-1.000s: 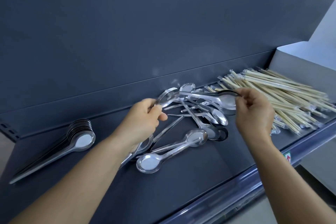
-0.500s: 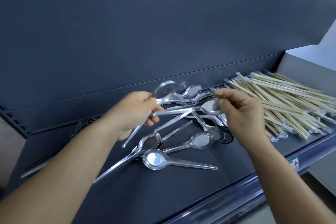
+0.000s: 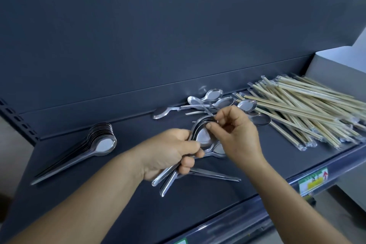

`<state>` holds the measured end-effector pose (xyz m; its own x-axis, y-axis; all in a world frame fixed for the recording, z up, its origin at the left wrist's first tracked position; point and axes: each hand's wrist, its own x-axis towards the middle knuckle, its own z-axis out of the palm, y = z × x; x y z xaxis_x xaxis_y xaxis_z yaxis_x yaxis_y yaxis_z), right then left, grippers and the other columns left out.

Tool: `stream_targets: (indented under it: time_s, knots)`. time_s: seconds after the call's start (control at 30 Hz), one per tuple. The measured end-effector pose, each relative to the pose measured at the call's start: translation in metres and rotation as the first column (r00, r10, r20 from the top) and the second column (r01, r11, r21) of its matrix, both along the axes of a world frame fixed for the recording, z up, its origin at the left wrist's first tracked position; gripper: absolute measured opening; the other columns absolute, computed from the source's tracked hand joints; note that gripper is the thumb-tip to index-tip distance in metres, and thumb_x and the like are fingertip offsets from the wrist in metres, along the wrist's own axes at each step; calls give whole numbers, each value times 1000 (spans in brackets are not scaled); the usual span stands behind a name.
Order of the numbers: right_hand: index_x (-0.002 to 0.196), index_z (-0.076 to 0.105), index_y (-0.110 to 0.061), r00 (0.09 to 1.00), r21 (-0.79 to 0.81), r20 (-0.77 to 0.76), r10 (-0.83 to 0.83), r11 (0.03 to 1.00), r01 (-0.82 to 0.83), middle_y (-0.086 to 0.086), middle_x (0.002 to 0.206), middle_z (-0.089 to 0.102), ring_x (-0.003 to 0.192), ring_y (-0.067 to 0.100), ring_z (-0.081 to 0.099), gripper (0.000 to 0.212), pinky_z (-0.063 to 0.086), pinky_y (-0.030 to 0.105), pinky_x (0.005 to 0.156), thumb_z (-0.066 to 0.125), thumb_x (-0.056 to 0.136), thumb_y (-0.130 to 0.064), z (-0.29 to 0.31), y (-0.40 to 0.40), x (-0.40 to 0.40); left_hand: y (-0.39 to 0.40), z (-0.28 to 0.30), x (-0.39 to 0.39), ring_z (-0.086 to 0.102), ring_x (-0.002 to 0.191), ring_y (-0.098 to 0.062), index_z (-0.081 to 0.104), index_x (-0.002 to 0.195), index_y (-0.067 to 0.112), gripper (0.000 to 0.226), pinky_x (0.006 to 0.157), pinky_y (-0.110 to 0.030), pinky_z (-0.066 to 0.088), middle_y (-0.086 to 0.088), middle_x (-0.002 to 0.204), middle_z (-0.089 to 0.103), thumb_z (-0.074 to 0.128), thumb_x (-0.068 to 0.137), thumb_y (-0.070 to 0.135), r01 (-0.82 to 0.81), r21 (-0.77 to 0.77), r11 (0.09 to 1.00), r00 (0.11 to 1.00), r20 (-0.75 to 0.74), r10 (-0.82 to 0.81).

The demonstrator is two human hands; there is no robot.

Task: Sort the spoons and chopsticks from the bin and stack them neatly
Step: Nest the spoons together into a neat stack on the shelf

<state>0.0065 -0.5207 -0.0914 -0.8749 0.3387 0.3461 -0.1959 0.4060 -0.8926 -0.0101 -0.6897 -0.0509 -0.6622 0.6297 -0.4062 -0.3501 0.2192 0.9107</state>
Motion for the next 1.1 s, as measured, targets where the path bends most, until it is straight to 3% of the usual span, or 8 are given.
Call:
stream_targets:
  time_s: [0.13,0.27,0.4,0.53,0.67,0.8,0.93,1.1]
  knots:
    - [87,56,-30,998,184,53,-19,983,9,-11,81,56,70,3,51,15,40,9,65,70,81,-28,-2,9,5,0,-5,-2,35,42,-8,46,82,7,19,41,-20,33,-2,69,50,37,98,8,-62,-176,982,981,-194,27]
    - [123,55,-29,959,603,255,-125,796,-57,-13,111,55,108,13,41,42,36,22,83,65,82,-34,-6,30,19,-4,-5,-8,29,40,-8,48,80,13,22,44,-21,28,0,65,42,34,97,10,-133,-270,954,945,-326,40]
    - [125,55,-29,927,714,330,-176,689,-124,-8,114,58,107,18,36,42,32,23,78,60,84,-25,-15,35,29,-5,-3,-10,26,42,-8,44,75,13,24,45,-22,26,3,60,37,33,96,10,-137,-269,953,934,-356,34]
    - [104,66,-27,934,668,275,-229,744,-15,-6,95,61,99,19,44,23,35,25,71,58,86,-16,-15,36,30,-3,-3,-11,29,40,-7,36,73,13,22,40,-19,27,4,59,40,33,94,8,-148,-295,944,913,-408,15]
    - [88,71,-20,968,592,78,-239,792,148,-6,82,57,89,22,52,14,40,29,72,63,85,-9,-3,42,31,-5,0,-15,35,49,-14,45,72,10,24,52,-27,30,6,58,52,38,95,11,-148,-284,947,897,-443,7]
    - [86,71,-18,979,532,-75,-187,823,198,-9,82,59,82,15,53,16,32,14,70,64,84,-4,16,40,30,-4,5,-15,48,58,-12,53,82,12,21,58,-24,41,3,74,65,38,97,12,-138,-258,956,886,-464,3]
    - [78,63,-25,995,395,-18,-98,913,98,-16,69,57,66,-2,51,14,35,4,62,65,83,-12,23,19,26,-6,6,-7,64,64,-14,55,93,13,18,54,-20,46,-5,86,69,38,100,14,-76,-181,981,933,-360,6]
    - [73,49,-21,997,197,68,-23,980,9,-10,60,53,55,3,46,23,40,16,56,71,80,-18,14,-15,15,-25,-1,4,51,47,-15,55,109,12,20,47,-24,42,-3,85,68,38,101,18,-57,-123,991,963,-270,22]
